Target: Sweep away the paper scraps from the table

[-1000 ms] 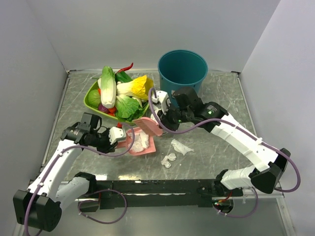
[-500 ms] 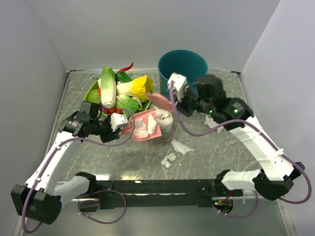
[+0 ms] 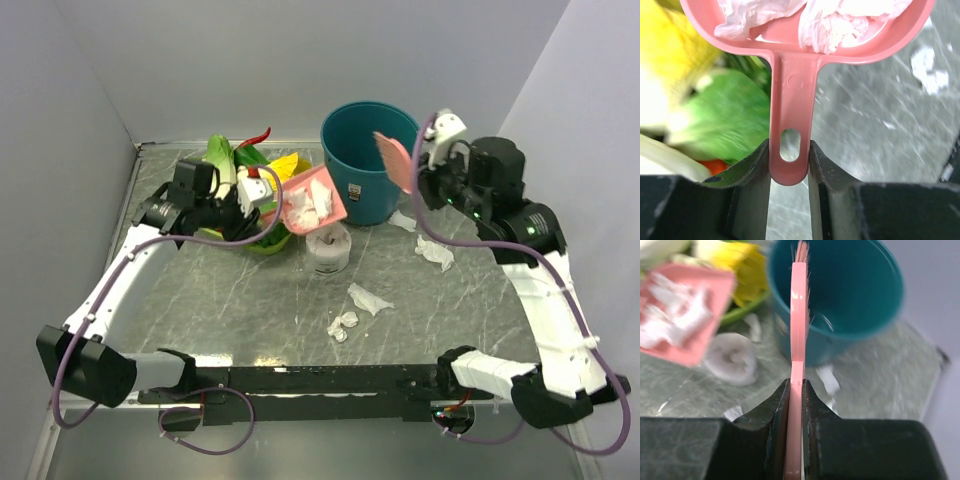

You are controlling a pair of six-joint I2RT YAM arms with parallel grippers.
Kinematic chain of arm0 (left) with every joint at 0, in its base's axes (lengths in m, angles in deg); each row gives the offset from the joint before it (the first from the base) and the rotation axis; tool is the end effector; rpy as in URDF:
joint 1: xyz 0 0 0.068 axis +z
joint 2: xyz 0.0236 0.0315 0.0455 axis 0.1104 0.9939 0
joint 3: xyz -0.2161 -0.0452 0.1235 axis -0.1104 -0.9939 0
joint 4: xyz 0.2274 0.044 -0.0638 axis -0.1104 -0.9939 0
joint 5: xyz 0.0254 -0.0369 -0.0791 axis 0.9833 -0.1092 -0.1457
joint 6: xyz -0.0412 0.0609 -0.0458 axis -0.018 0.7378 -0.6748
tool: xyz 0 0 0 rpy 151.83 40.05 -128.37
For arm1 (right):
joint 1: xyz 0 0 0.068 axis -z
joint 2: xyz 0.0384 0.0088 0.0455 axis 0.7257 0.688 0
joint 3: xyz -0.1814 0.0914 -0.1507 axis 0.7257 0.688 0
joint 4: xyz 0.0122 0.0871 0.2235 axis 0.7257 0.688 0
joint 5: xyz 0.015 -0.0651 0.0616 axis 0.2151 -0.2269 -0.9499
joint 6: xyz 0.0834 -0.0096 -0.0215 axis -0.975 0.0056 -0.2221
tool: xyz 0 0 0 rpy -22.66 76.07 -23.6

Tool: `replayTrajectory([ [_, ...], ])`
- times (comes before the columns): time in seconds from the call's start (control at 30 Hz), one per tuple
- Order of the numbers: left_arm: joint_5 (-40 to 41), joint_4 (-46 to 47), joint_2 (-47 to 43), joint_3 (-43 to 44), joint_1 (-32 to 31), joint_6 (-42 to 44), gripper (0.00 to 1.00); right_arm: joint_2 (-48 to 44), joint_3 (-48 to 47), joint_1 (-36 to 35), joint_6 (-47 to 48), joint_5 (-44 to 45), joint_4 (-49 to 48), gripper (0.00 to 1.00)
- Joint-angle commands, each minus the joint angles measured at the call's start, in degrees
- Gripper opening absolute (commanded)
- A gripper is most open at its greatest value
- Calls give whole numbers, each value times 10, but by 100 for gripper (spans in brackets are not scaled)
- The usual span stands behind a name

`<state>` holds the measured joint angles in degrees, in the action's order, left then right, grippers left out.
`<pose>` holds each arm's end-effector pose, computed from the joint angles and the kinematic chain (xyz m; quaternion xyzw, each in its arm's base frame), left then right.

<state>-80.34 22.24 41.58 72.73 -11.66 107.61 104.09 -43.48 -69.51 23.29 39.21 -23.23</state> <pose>0.2389 -0.1218 0.3074 0.4967 0.7407 -0.2060 0.4028 0.2089 0.0967 0.4437 -0.2960 0.7588 0.0759 0.5752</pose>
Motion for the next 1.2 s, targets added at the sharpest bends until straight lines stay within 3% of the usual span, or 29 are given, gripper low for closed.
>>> replayTrajectory([
  [0.0, 1, 46, 27, 82, -5, -48, 1, -59, 28, 39, -81, 50, 53, 0],
  [0.2, 33, 76, 83, 179, -6, -90, 1, -130, 162, 63, -126, 65, 55, 0],
  [0.47, 116, 91, 223, 344, -28, -120, 1, -127, 230, 101, -174, -5, 53, 0],
  [0.77, 265, 128, 405, 575, -91, -60, 1, -140, 273, 141, -195, -42, 49, 0],
  [0.9, 332, 125, 470, 667, -123, 80, 1, -145, 281, 156, -199, -49, 52, 0],
  [1.07, 440, 270, 426, 523, -165, 347, 1, -144, 284, 163, -199, -49, 49, 0],
  [1.17, 490, 290, 434, 516, -174, 454, 1, -141, 283, 167, -202, -51, 47, 0],
])
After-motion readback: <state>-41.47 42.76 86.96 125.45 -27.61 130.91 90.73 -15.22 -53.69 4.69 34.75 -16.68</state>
